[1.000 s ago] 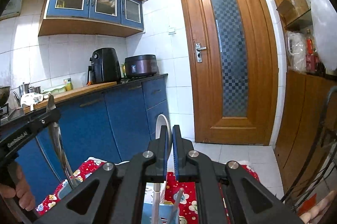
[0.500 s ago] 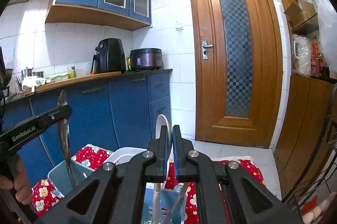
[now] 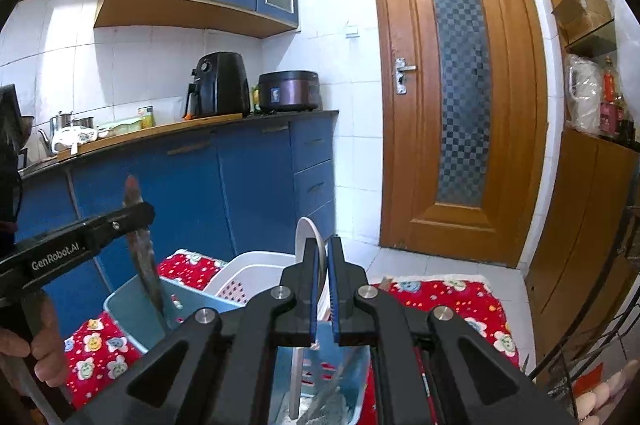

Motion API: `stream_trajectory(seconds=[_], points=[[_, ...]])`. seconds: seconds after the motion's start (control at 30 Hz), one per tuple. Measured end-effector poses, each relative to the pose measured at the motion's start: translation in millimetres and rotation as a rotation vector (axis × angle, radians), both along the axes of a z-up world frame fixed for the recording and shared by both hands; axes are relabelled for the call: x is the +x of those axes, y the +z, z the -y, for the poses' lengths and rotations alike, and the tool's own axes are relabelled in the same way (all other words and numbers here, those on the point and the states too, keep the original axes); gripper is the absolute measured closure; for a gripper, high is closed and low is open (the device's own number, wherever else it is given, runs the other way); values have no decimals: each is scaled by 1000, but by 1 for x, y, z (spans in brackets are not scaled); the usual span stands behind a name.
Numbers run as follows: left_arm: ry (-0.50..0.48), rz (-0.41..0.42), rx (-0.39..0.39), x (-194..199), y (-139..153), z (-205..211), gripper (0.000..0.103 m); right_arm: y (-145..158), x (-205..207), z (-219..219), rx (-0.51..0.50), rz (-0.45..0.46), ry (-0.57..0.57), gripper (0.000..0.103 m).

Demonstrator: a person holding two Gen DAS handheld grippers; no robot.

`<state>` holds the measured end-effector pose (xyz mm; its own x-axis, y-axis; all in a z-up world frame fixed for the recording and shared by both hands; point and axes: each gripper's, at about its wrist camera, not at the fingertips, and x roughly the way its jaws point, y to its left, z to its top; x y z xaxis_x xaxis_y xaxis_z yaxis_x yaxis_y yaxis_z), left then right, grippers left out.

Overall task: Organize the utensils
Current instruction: 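Carry the knife and the spoon over the blue holder with both tools, then open both tools to drop the knife and spoon into the holder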

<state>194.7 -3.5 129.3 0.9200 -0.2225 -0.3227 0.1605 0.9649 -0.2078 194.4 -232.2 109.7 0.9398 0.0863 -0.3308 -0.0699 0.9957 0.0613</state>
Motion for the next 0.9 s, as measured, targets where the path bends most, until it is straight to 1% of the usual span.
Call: stream_trajectory(seconds=[0.1,0.13,0.17,0.23,0.3,0.33,0.5,0.67,0.9], points=[[-11,-26,-19,-2,-1,-2,98,2,-2,-2,3,-7,4,95],[-10,-29,-20,-3,0,-2,97,3,-3,-2,5,-9,5,92],[-8,-30,-19,-4,0,-3,94,4,-4,-2,9,-9,4,87],[-4,-30,-17,-8,1,-4,86,6,-7,-1,17,-8,4,83],[-8,-25,-14,-13,4,-3,69,9,-10,-1,22,-1,1,82],[-10,-21,-13,-15,6,-3,67,11,-12,0,25,2,-1,81],[-11,-8,1,-29,15,-4,66,23,-24,-2,36,16,5,78],[-18,-14,-27,-43,22,-11,66,30,-45,-8,27,19,13,75],[-10,-22,-35,-64,30,-20,65,39,-64,-24,19,-30,44,75]])
